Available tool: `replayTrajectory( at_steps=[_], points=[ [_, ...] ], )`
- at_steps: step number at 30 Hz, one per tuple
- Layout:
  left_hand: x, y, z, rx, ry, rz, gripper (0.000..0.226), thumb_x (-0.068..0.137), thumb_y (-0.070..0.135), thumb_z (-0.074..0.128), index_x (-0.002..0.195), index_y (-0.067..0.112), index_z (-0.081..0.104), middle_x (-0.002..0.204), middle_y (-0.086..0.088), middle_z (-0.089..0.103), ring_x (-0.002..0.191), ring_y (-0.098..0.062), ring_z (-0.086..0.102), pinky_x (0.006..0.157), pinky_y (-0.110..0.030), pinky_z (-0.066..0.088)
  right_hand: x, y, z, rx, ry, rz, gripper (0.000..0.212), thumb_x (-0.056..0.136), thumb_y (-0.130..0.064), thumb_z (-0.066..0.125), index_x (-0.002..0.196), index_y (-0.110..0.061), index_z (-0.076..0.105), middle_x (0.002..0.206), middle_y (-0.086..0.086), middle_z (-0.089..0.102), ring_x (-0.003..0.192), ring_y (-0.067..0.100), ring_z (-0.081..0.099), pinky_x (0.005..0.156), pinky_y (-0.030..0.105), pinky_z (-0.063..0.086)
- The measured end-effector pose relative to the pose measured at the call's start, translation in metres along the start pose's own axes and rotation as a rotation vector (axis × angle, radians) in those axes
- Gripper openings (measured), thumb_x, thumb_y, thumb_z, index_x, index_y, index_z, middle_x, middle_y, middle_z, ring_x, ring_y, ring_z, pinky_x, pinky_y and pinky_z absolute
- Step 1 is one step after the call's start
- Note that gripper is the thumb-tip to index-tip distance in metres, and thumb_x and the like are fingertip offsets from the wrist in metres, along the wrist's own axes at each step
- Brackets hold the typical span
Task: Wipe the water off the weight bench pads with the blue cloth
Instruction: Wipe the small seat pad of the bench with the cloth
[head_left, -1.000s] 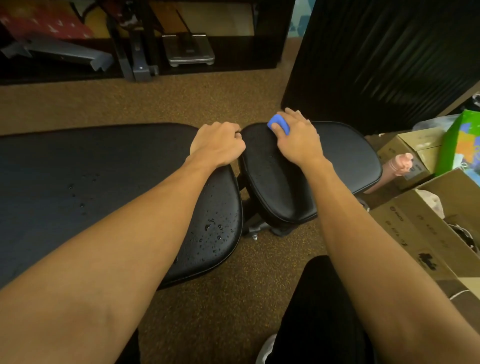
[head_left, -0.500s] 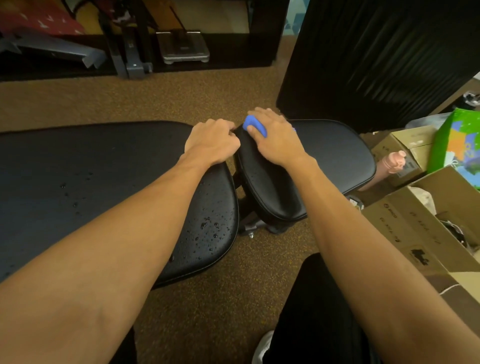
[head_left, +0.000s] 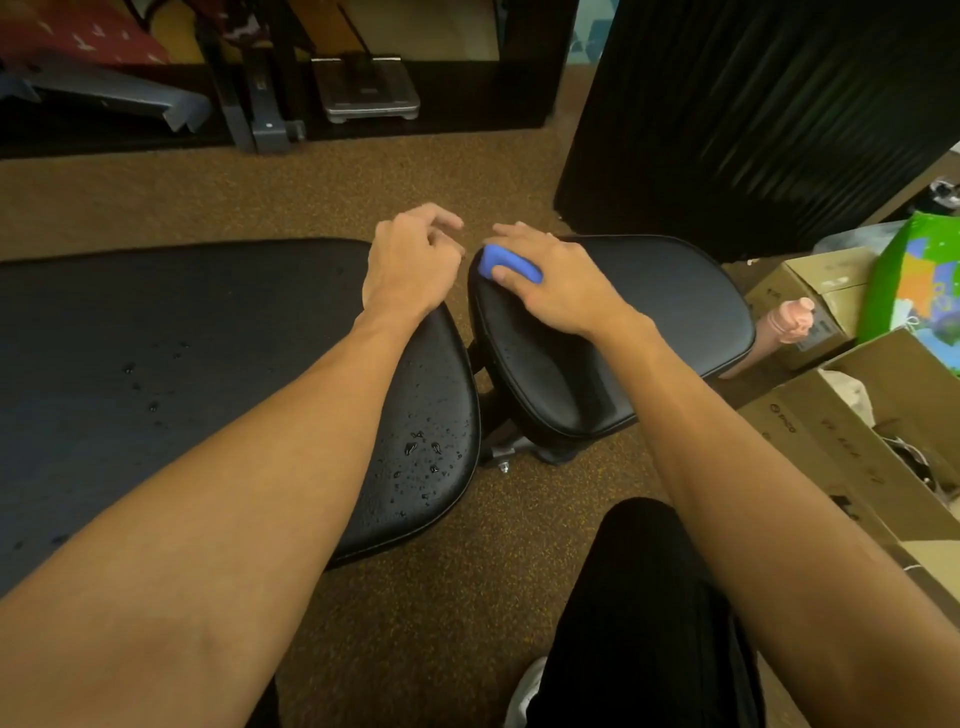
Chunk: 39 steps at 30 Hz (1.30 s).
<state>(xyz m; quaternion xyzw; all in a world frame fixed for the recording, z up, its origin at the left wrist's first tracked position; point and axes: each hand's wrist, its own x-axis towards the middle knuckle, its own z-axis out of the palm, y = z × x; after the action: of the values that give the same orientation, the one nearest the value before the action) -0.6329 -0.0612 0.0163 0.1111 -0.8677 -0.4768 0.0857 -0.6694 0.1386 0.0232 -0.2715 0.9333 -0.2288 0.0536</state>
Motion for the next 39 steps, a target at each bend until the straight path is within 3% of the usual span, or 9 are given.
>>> replayTrajectory(
  at_steps=[4, 7, 12, 17, 23, 28, 32, 34, 39],
  points=[
    [-0.002, 0.003, 0.0, -0.052, 0.012, 0.009, 0.041, 0.083, 0.021, 0.043, 0.109, 0.031, 0.073, 0.082, 0.013, 0.077, 0.086, -0.009, 0.075, 0.09, -0.044, 0.063, 0.014, 0.005, -0.005, 0.014, 0.099, 0.138, 0.048, 0.108, -0.039, 0.055, 0.154, -0.025, 0.052, 0.166, 0.002, 0.042, 0.158, 0.025, 0.027, 0.128, 0.044, 0.014],
    [0.0, 0.0, 0.001, -0.061, 0.016, 0.023, 0.04, 0.085, 0.019, 0.044, 0.109, 0.027, 0.074, 0.084, 0.012, 0.077, 0.086, -0.009, 0.075, 0.09, -0.045, 0.063, 0.014, -0.01, 0.005, -0.014, 0.091, 0.092, 0.048, 0.109, -0.037, 0.053, 0.155, -0.023, 0.049, 0.166, 0.001, 0.041, 0.159, 0.024, 0.026, 0.129, 0.044, 0.014],
    [0.002, -0.001, 0.002, 0.019, -0.028, 0.048, 0.035, 0.087, 0.016, 0.047, 0.105, 0.029, 0.075, 0.087, 0.014, 0.077, 0.092, -0.005, 0.072, 0.09, -0.042, 0.062, -0.029, 0.006, -0.001, -0.009, 0.015, -0.021, 0.049, 0.108, -0.04, 0.055, 0.155, -0.028, 0.05, 0.167, -0.007, 0.04, 0.158, 0.012, 0.024, 0.127, 0.03, 0.011],
    [0.001, 0.002, 0.003, 0.093, -0.077, 0.064, 0.031, 0.09, 0.021, 0.05, 0.1, 0.038, 0.074, 0.094, 0.016, 0.076, 0.094, -0.006, 0.071, 0.09, -0.04, 0.062, -0.021, 0.011, 0.002, -0.032, 0.164, 0.162, 0.051, 0.108, -0.043, 0.051, 0.157, -0.027, 0.047, 0.169, 0.001, 0.036, 0.16, 0.026, 0.022, 0.13, 0.05, 0.016],
    [0.004, -0.003, 0.004, 0.114, -0.083, 0.074, 0.025, 0.087, 0.027, 0.062, 0.1, 0.041, 0.079, 0.091, 0.02, 0.074, 0.094, -0.003, 0.069, 0.09, -0.035, 0.059, -0.069, 0.006, 0.002, -0.008, 0.025, -0.029, 0.049, 0.109, -0.043, 0.052, 0.157, -0.031, 0.048, 0.168, -0.009, 0.036, 0.16, 0.013, 0.02, 0.129, 0.033, 0.01],
    [0.005, -0.002, 0.005, 0.148, -0.103, 0.079, 0.026, 0.089, 0.03, 0.063, 0.106, 0.04, 0.08, 0.096, 0.02, 0.073, 0.097, -0.004, 0.066, 0.089, -0.03, 0.054, -0.045, 0.001, 0.005, -0.054, 0.114, 0.133, 0.051, 0.109, -0.043, 0.05, 0.158, -0.029, 0.045, 0.171, -0.002, 0.032, 0.161, 0.024, 0.018, 0.13, 0.05, 0.014],
    [0.006, -0.004, 0.005, 0.154, -0.095, 0.094, 0.026, 0.09, 0.03, 0.063, 0.108, 0.038, 0.08, 0.099, 0.018, 0.074, 0.097, -0.005, 0.065, 0.087, -0.029, 0.051, -0.068, -0.013, 0.012, -0.034, 0.017, -0.054, 0.05, 0.109, -0.042, 0.052, 0.157, -0.028, 0.047, 0.169, -0.007, 0.035, 0.161, 0.014, 0.02, 0.13, 0.035, 0.01],
    [0.006, -0.004, 0.005, 0.147, -0.095, 0.099, 0.027, 0.089, 0.031, 0.062, 0.107, 0.037, 0.08, 0.099, 0.018, 0.074, 0.097, -0.005, 0.066, 0.087, -0.029, 0.052, -0.077, 0.001, 0.001, -0.005, 0.019, -0.045, 0.048, 0.108, -0.04, 0.056, 0.154, -0.031, 0.051, 0.167, -0.009, 0.038, 0.16, 0.012, 0.022, 0.129, 0.032, 0.01],
    [0.008, -0.006, 0.006, 0.153, -0.103, 0.111, 0.023, 0.09, 0.033, 0.063, 0.106, 0.039, 0.079, 0.097, 0.019, 0.073, 0.096, -0.004, 0.066, 0.086, -0.029, 0.053, -0.052, -0.002, 0.003, -0.036, 0.104, 0.128, 0.05, 0.109, -0.041, 0.051, 0.158, -0.03, 0.045, 0.17, -0.004, 0.032, 0.162, 0.022, 0.017, 0.13, 0.05, 0.012]
  ],
)
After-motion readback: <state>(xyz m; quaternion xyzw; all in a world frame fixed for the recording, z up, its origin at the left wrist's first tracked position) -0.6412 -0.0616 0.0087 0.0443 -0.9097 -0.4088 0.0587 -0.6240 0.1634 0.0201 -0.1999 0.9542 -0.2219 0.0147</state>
